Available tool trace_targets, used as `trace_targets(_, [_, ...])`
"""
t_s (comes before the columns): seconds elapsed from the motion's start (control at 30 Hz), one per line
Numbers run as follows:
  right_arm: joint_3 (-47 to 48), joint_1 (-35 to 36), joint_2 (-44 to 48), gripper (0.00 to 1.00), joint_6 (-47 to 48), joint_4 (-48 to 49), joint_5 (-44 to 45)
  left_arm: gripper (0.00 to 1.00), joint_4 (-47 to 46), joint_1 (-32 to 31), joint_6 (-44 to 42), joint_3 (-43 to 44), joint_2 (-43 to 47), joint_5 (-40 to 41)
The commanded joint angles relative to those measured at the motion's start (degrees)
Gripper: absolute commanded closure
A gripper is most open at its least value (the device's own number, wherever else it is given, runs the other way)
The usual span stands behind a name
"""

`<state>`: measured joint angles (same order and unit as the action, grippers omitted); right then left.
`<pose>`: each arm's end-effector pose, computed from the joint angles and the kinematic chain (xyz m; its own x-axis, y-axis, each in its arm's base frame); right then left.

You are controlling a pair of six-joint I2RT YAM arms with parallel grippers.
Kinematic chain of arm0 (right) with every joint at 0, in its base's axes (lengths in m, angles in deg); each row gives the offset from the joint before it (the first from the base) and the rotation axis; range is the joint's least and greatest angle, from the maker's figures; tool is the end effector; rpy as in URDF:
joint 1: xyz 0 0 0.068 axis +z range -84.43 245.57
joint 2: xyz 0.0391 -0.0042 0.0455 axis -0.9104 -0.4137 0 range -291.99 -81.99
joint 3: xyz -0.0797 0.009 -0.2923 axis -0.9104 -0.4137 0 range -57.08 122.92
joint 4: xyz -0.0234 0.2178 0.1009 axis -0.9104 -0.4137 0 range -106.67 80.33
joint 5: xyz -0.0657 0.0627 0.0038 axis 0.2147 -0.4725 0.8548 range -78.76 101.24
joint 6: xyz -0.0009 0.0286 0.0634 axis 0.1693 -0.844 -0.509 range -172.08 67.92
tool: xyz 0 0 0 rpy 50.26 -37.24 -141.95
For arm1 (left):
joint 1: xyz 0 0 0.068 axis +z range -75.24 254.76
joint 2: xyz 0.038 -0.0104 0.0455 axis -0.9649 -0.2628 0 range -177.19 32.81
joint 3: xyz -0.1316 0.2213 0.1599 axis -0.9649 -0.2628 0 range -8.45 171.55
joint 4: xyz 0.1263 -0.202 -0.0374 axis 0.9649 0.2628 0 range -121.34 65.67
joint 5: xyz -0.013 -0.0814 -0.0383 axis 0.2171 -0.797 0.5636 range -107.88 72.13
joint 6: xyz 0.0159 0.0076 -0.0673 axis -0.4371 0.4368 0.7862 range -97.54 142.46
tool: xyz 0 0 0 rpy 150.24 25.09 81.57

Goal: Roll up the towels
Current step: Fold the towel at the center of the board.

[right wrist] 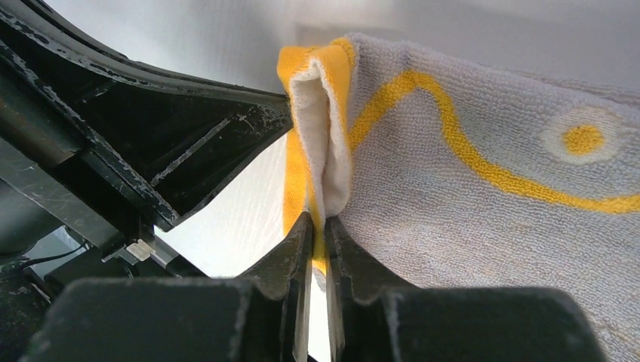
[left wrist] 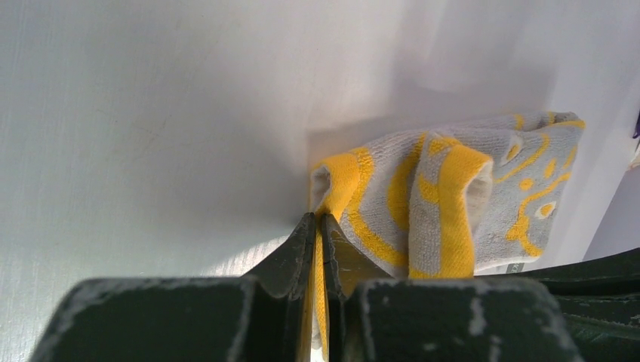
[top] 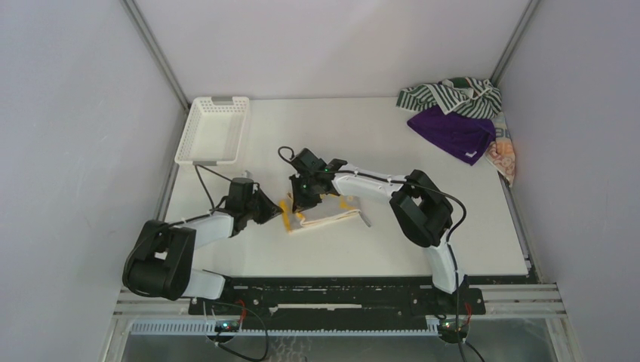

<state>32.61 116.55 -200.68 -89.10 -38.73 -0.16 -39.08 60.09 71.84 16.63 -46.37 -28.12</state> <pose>0.2775 0.3602 0.2068 -0.9247 -0.2039 -0.3214 -0.3391 0.8248 0.4525 0.2233 -0.0689 0.1640 -0.7350 -0.5797 -0.3516 -0.2918 0.7386 -0.6077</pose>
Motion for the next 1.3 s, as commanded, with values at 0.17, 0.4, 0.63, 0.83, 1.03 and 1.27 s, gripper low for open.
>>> trace_targets(0.17, [1.4, 1.2, 0.6, 0.80, -0.9, 3.5, -4.1, 0.90, 0.7, -0.4, -0.9, -0.9, 1.9, 1.0])
trace_targets(0.4, [-0.6, 1.9, 5.0, 0.73, 0.1, 7.2, -10.1, 0.87, 3.9, -0.3, -1.3, -0.7, 4.7, 3.7])
trace_targets(0.63, [-9.6, -2.8, 15.7, 0.69, 4.2, 8.0, -6.2, 0.74, 14.6, 0.1, -3.4, -0.3, 15.3, 11.2])
trace_targets(0.83, [-18.8, -12.8, 21.5, 0.67, 5.7, 11.6, -8.4, 0.56, 19.2, -2.7, -4.6, 5.6, 20.1, 12.2])
trace_targets(1.03, [-24.3, -15.1, 23.5, 0.66, 7.4, 13.8, -8.3, 0.51, 15.7, -3.0, -4.8, 9.3, 11.9, 8.7])
trace_targets(1.27, [-26.8, -15.4, 23.4, 0.64, 8.8, 16.5, -9.1, 0.48, 13.4, -2.2, -6.4, 15.3, 3.0, 6.1])
